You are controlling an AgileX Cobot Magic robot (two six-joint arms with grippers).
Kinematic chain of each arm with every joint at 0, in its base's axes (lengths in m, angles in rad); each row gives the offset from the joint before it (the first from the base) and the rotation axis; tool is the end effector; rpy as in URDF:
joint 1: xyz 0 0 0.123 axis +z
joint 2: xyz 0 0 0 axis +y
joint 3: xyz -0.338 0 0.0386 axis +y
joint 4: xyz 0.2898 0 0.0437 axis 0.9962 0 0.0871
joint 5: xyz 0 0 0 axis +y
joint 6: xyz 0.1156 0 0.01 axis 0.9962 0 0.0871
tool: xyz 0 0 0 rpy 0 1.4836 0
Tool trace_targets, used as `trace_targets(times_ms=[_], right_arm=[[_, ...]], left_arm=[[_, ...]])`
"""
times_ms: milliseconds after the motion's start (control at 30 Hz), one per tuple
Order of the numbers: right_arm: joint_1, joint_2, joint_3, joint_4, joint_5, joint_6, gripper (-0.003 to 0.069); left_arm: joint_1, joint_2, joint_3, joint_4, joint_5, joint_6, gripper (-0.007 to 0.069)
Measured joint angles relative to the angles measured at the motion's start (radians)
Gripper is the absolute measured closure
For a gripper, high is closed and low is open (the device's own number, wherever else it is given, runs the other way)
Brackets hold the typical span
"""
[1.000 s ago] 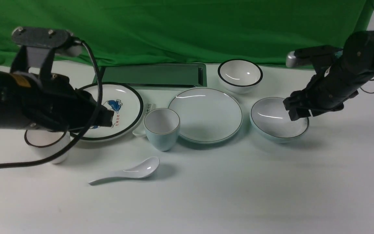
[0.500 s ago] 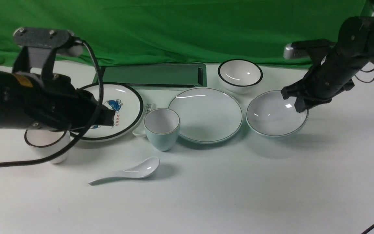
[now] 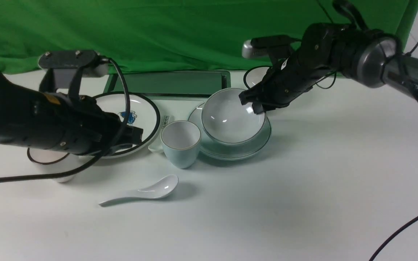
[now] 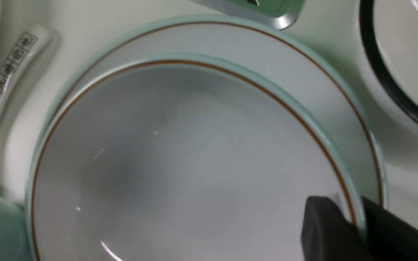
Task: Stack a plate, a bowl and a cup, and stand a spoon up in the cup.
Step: Use the right arm to put the blue rice bowl into the blue large plate in the middle
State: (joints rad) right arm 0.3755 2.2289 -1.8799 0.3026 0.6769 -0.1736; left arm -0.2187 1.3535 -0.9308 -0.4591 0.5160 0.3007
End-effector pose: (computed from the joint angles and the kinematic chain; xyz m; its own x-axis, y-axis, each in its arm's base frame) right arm 0.5445 0.2380 0.2183 -0.7667 -0.2335 -0.5980 -0.4170 0.8894 0.1874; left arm 0.3121 -0.0954 0.3006 -0.7382 0.0589 -0.6720 0.2834 0.9311 -0.2297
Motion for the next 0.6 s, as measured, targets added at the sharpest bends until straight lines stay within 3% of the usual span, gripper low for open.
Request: trace_targets(times_ms=[167, 300, 367, 467, 600], right_arm=[[0.001, 0.022, -0.013, 0.003, -0.012, 0.016, 0.0562], [0.001, 0.027, -0.016, 0.003, -0.013, 0.018, 0.0443], [0.001, 0.023, -0.017, 0.001, -0.002, 0.018, 0.0339], [0.001, -0.021, -0.017, -0.029, 0.061, 0.006, 0.0267], [0.001, -0.114, -0.017, -0.097, 0.153, -0.008, 0.0263]], left_arm=[[0.0, 0.073, -0.041, -0.024, -0.008, 0.0, 0.0583], [-0.001, 0.159, -0.129, -0.032, -0.007, 0.0, 0.0494], [-0.001, 0.235, -0.219, -0.019, 0.021, 0.001, 0.0412], [-0.001, 0.32, -0.327, 0.016, 0.109, 0.001, 0.0337], [-0.001, 0.408, -0.436, 0.048, 0.186, 0.001, 0.0315]])
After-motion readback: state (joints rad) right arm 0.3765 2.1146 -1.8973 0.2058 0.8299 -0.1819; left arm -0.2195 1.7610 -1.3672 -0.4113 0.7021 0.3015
